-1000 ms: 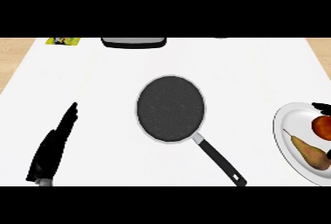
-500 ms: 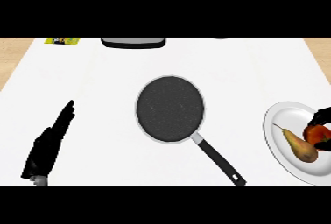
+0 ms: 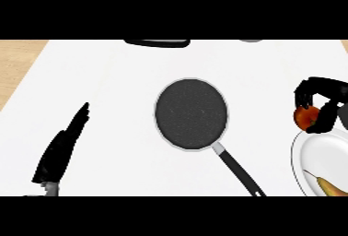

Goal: Pick the tomato from the plate and place it in the pan

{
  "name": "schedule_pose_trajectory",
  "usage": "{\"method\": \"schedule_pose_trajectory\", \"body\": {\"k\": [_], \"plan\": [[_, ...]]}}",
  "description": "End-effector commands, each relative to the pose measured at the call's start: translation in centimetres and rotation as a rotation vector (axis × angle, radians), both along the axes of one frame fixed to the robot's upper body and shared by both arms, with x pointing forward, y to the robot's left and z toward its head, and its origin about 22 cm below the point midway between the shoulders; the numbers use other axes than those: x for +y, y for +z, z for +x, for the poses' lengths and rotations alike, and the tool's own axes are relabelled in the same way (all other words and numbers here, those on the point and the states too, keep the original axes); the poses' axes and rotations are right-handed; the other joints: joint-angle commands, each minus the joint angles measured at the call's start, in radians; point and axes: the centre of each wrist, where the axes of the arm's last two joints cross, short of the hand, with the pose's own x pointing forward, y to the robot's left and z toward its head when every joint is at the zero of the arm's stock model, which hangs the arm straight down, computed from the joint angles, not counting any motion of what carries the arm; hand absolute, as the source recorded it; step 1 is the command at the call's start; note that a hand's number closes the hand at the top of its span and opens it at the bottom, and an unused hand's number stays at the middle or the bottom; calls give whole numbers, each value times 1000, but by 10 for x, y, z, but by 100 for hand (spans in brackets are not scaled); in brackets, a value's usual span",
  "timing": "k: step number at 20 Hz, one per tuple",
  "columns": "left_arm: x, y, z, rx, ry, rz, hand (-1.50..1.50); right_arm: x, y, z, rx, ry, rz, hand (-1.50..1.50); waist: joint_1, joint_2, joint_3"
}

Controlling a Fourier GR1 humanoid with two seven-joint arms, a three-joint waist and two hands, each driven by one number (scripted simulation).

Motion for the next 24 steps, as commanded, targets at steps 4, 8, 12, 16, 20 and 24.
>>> {"method": "schedule_pose_trajectory", "body": {"k": [4,8,12,16,20,24], "plan": [[-1,-1,3,-1,8,-1,0,56,43,34,-393,310,-91,150,-16,3,4],[-10,3,9,-13,14,0,0,84,70,47,-717,399,108,150,-26,2,5],[8,2,6,-4,46,10,0,80,74,49,-873,507,266,150,-46,-4,3],[12,2,-1,9,51,7,0,116,87,67,-863,548,385,150,-47,-9,1],[6,-2,2,15,60,9,0,175,82,76,-785,602,485,150,-63,-13,0],[-7,-10,0,16,67,-1,0,235,79,74,-680,639,534,150,-78,-18,-1]]}}
